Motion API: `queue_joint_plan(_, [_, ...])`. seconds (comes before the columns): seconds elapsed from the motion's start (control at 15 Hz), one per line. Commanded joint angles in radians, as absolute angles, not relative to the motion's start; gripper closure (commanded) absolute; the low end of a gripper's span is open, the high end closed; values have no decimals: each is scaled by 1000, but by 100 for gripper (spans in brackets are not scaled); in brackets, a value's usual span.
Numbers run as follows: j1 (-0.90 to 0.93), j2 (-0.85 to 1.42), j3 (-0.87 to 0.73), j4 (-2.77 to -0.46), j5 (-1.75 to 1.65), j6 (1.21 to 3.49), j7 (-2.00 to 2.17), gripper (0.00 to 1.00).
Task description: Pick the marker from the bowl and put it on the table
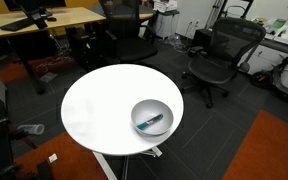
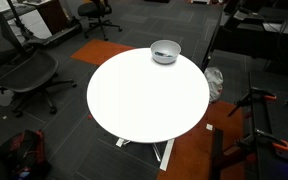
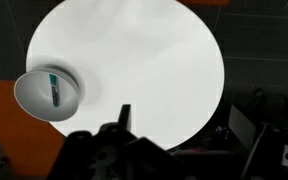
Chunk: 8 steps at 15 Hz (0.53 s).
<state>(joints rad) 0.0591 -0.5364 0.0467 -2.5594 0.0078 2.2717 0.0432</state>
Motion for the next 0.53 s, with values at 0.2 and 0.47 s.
queue_joint_plan(0.2, [-4, -353, -56, -2408, -17, 2268, -100, 0])
queue_joint_plan(0.47, [-39, -245, -93, -2337, -23, 2292, -131, 0])
